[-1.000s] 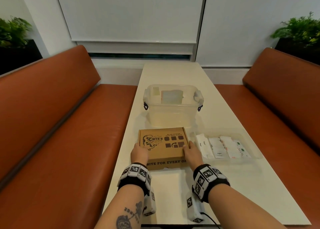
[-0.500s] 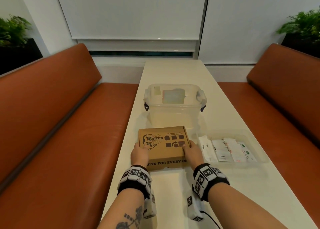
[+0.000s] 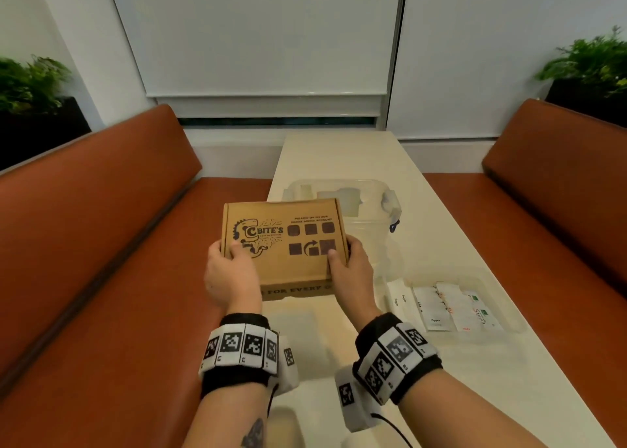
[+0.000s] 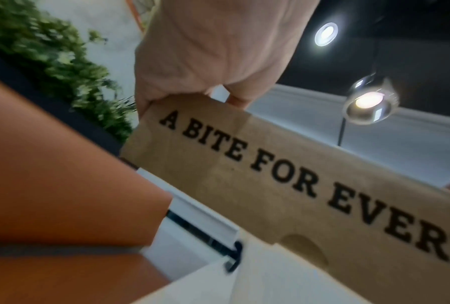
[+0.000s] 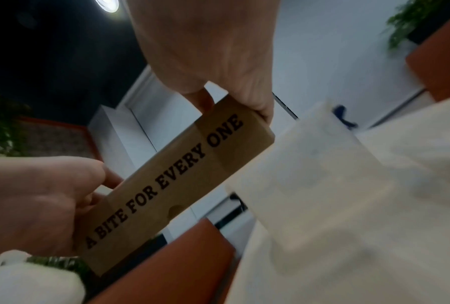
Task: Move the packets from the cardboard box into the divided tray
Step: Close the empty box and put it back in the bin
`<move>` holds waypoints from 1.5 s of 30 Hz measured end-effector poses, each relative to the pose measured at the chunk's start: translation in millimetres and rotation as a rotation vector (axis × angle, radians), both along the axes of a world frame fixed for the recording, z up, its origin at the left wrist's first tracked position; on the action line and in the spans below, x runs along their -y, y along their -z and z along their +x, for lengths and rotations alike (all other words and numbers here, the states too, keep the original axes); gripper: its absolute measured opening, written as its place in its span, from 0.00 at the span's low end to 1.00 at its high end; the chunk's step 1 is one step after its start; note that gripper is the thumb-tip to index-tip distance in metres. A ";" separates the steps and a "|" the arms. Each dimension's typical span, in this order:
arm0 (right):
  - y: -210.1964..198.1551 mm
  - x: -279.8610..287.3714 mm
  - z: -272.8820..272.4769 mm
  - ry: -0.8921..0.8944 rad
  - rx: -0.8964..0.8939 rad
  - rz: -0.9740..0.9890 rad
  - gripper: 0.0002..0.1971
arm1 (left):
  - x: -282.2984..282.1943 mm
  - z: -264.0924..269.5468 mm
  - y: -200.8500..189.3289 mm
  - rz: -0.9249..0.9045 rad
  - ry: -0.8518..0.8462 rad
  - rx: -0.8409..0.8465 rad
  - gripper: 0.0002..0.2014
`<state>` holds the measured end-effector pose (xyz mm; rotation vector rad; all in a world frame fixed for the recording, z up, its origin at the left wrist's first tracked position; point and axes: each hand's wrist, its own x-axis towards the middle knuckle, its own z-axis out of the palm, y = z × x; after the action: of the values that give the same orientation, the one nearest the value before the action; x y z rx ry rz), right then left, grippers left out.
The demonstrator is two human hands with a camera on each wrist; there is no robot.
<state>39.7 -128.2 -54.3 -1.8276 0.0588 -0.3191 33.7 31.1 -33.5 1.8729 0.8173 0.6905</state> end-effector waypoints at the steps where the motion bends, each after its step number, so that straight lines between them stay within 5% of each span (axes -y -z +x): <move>1: -10.6 1.4 5.4 0.012 0.036 0.006 0.19 | 1.2 6.1 -10.3 0.018 0.016 0.038 0.15; 9: -68.7 56.2 79.6 0.054 0.099 -0.067 0.17 | 35.0 81.8 -51.0 0.080 0.404 0.124 0.17; 18: -53.8 89.8 152.1 0.047 -0.001 -0.136 0.29 | 53.5 163.3 -22.9 -0.002 0.684 0.065 0.24; 27: -16.4 83.2 183.7 0.039 -0.122 -0.457 0.27 | 56.8 190.4 14.4 0.347 0.559 -0.110 0.23; 33: -9.4 74.4 191.7 0.080 -0.182 -0.691 0.23 | 67.0 195.1 20.6 0.616 0.482 -0.383 0.21; 40: 7.2 67.7 193.9 0.021 -0.242 -0.915 0.17 | 69.6 197.7 27.8 0.766 0.459 -0.446 0.21; 45: 10.0 67.2 200.9 -0.058 -0.354 -0.977 0.17 | 68.7 200.1 23.4 0.689 0.509 -0.458 0.13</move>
<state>240.6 -195.4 -64.3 -2.8347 0.1076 0.0538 233.8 -37.6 -56.9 2.7907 0.3395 0.2171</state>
